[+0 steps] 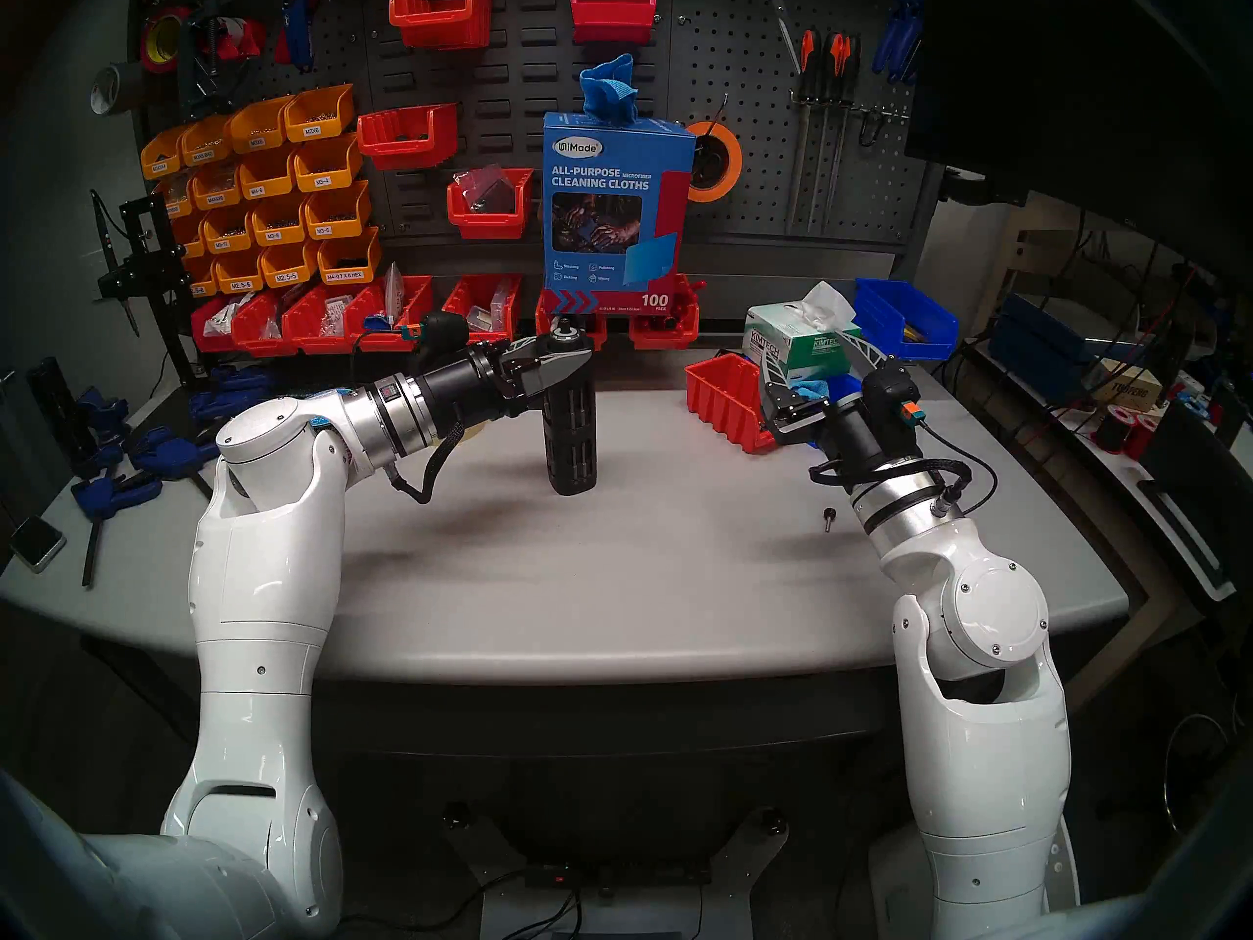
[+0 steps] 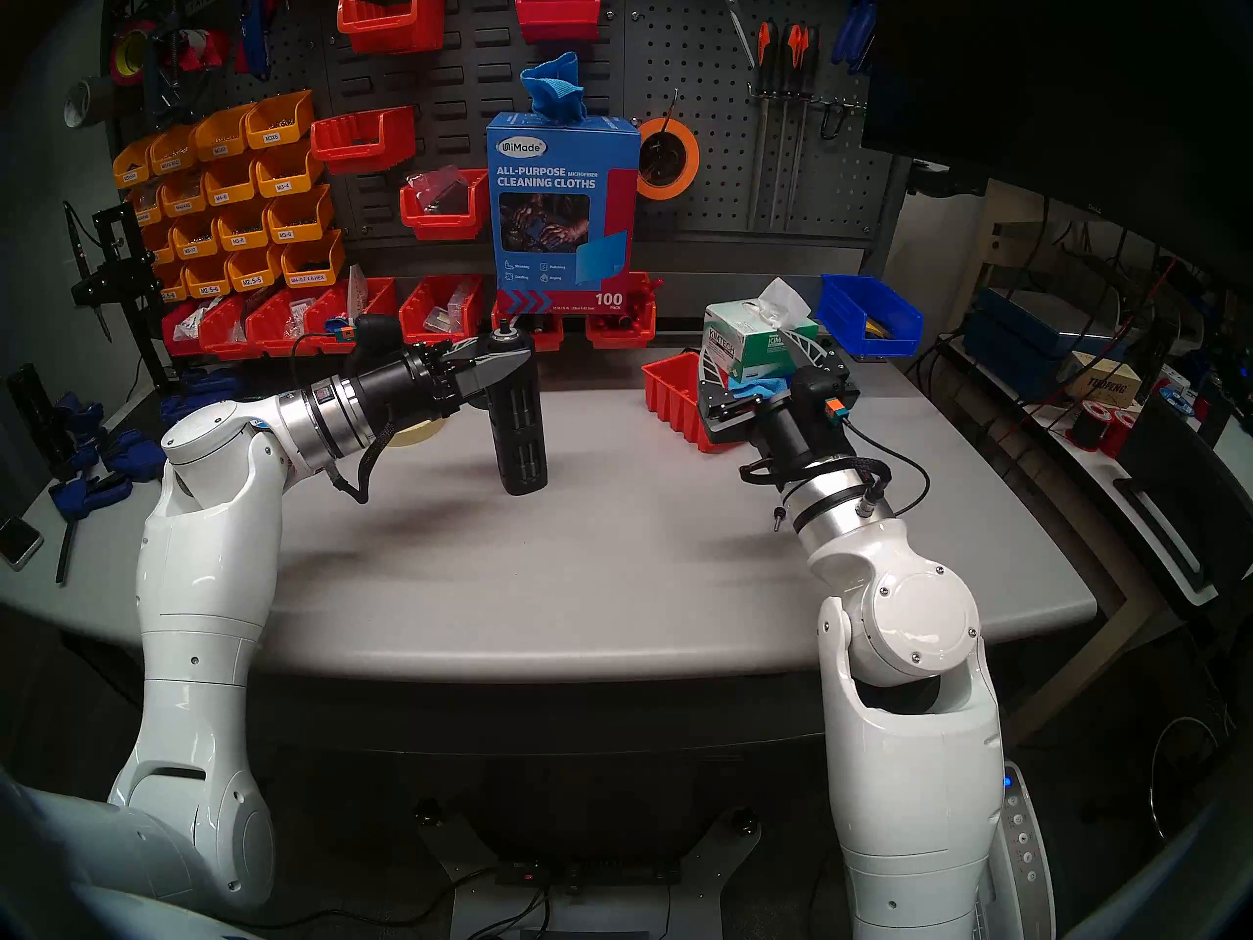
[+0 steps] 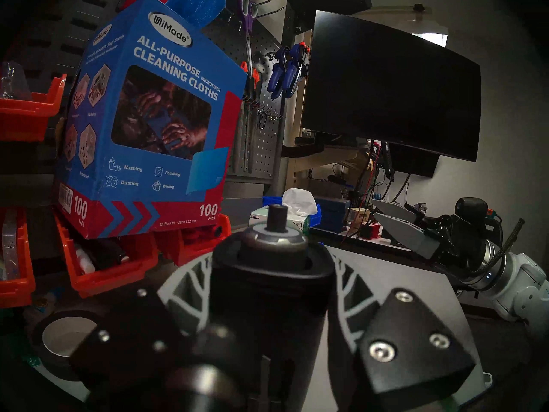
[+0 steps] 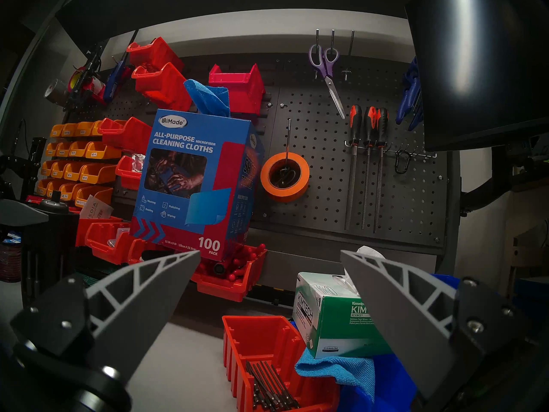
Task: Pick a screwdriver bit and insert it into the screwdriver
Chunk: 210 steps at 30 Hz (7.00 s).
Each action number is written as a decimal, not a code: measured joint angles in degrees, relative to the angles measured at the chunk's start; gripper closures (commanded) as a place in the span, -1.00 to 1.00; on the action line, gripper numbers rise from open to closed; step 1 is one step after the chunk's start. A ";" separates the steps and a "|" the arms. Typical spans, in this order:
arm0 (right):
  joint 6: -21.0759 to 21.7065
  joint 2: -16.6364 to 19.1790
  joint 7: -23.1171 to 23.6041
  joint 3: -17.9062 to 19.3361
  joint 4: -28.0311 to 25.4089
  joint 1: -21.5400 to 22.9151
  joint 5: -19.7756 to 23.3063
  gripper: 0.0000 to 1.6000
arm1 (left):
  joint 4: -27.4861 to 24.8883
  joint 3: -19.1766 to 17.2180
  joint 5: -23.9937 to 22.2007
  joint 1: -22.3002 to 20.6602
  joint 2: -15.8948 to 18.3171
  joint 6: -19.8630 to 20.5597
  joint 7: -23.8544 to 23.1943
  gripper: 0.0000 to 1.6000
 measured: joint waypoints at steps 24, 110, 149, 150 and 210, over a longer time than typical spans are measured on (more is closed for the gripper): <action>0.02 -1.86 2.54 -9.22 -4.27 -7.73 0.97 -1.00 | -5.06 0.66 1.95 3.52 -1.86 -2.53 2.47 1.00; 1.32 -1.57 3.82 -18.97 2.43 -3.93 -4.79 0.42 | -10.03 -1.33 1.52 7.83 -5.15 1.60 -0.84 1.00; 2.90 -0.73 5.28 -17.63 0.32 -4.55 -2.97 1.00 | -10.47 -0.76 2.18 7.78 -5.18 1.72 -1.13 1.00; 3.01 -0.62 5.56 -17.40 0.18 -4.63 -2.76 1.00 | -10.47 -0.70 2.18 7.77 -5.18 1.71 -1.20 1.00; 17.65 1.87 21.48 -2.71 -7.12 0.87 18.87 1.00 | -11.65 2.01 1.73 7.83 -3.71 3.15 -2.53 1.00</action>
